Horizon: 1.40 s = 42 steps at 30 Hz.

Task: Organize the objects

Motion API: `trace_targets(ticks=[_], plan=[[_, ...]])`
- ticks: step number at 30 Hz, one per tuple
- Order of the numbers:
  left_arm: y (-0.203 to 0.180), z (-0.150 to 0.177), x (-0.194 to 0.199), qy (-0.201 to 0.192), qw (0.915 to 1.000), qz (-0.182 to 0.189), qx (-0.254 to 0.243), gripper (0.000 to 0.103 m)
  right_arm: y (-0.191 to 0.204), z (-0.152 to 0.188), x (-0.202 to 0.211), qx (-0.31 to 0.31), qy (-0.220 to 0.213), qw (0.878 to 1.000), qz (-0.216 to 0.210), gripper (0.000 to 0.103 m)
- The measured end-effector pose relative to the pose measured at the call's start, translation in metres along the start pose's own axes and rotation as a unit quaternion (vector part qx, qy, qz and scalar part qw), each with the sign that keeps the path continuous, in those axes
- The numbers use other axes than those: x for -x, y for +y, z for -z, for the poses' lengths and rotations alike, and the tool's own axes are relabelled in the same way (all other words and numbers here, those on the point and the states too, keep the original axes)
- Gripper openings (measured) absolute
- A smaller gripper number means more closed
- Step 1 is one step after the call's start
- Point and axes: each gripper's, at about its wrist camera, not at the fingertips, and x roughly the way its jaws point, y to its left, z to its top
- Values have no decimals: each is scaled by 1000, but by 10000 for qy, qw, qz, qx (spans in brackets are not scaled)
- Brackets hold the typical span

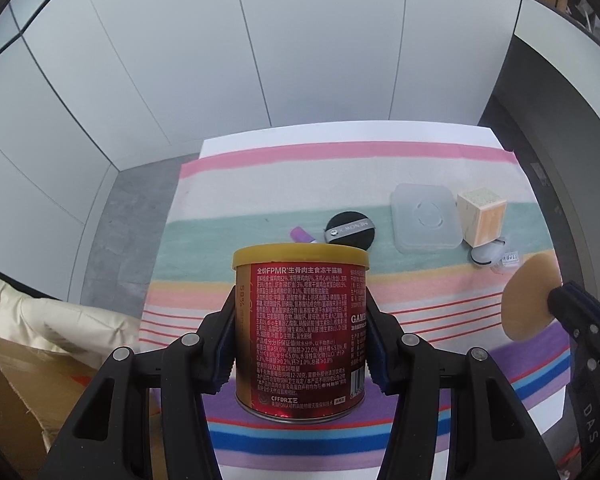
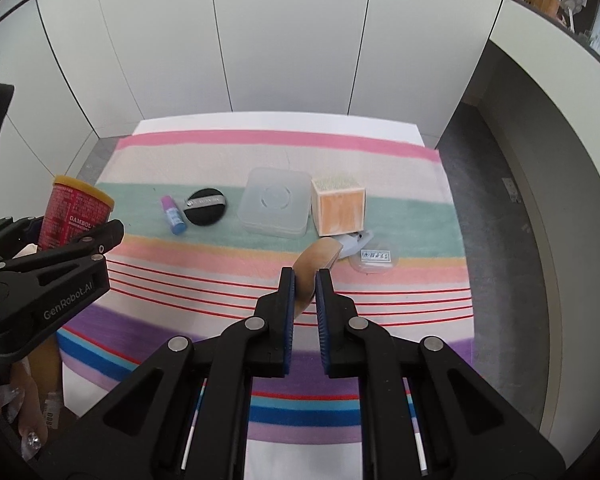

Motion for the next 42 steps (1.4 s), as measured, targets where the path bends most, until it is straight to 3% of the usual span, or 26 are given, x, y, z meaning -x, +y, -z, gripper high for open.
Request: trace_targets(ticks=[5,11,13,14,15,16,17,22,29,35,37,39,42], plan=[[7,5,-14,132,9998,-107,44,55,5,13,-13,129,185,9997,18,11],[7,19,-51,443,9987,-240,-96,55,-13,46,-66,0,766,9970,-118,11],[4,23,-65,550,9979,-285,-204,55,-22,55,-76,-19,756,9970,-188,15],[3,26,-72,603,9973,-304,-270,54,-28,58,-79,-20,732,9971,-183,35],[2,27,-77,640,9969,-327,-317,54,-36,60,-83,-19,736,9973,-46,69],[2,29,-83,680,9965,-346,-351,54,-44,62,-86,-53,736,9973,47,78],[2,30,-87,707,9963,-343,-355,54,-52,64,-89,-130,745,9971,50,82],[5,27,-94,735,9965,-285,-274,54,-76,73,-100,-446,889,9950,-68,82],[6,28,-93,774,9963,-249,-264,54,-42,80,-110,-138,693,9974,166,88],[2,31,-90,741,9962,-258,-371,54,-36,79,-127,-564,529,9961,420,94],[1,31,-91,761,9961,-252,-361,54,-44,82,-126,-821,506,9951,234,85],[2,32,-94,788,9960,-244,-348,54,-43,83,-120,-689,408,9965,227,64],[-1,33,-94,796,9956,-290,-388,54,-39,82,-118,-454,463,9977,196,51]])
